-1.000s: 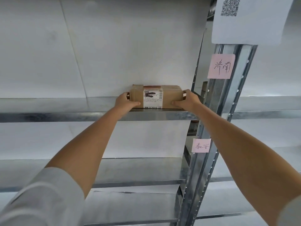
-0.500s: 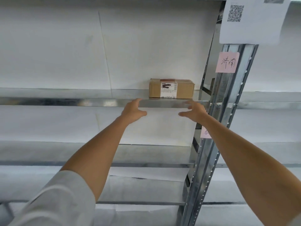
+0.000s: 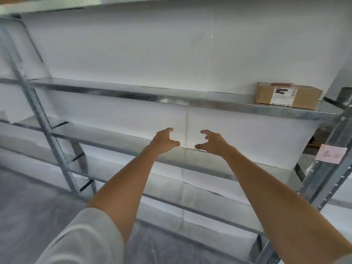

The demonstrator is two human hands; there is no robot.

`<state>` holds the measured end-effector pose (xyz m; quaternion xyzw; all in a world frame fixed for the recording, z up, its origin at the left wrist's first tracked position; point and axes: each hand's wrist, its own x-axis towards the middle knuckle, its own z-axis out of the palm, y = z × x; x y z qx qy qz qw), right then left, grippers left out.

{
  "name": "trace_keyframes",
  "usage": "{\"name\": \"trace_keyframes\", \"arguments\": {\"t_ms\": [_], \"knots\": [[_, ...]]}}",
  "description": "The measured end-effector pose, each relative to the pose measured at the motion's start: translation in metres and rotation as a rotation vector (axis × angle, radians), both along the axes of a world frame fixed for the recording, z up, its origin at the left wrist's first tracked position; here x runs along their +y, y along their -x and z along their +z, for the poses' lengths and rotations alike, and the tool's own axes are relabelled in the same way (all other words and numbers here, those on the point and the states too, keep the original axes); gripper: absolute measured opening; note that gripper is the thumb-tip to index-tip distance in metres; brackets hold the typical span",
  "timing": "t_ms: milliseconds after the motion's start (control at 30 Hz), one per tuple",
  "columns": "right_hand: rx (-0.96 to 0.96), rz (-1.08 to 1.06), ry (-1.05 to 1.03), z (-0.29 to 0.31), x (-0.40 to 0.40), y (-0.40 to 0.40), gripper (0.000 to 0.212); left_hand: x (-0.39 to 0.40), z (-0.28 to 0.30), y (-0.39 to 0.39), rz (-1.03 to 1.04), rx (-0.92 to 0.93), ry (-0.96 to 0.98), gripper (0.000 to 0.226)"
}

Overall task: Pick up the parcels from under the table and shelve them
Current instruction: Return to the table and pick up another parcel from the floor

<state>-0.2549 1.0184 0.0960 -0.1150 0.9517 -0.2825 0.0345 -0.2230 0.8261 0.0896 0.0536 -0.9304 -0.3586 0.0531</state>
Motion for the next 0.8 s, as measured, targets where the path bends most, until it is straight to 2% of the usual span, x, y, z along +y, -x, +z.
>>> {"name": "trace_keyframes", "arguments": {"t_ms": [333,600,800], "knots": [[-0.022,0.418,-0.017,-0.017,-0.233,0.002,0.073,-0.200,-0.020,-0.072,0.431,-0.014,-0.019,0.069],[-0.038,0.795,0.021,-0.010,-0.415,-0.008,0.078,-0.330,-0.018,-0.109,0.804,-0.040,-0.021,0.070],[-0.078,0.992,0.013,-0.021,-0.528,-0.032,0.082,-0.419,-0.029,-0.176,1.003,-0.069,-0.033,0.074]]}}
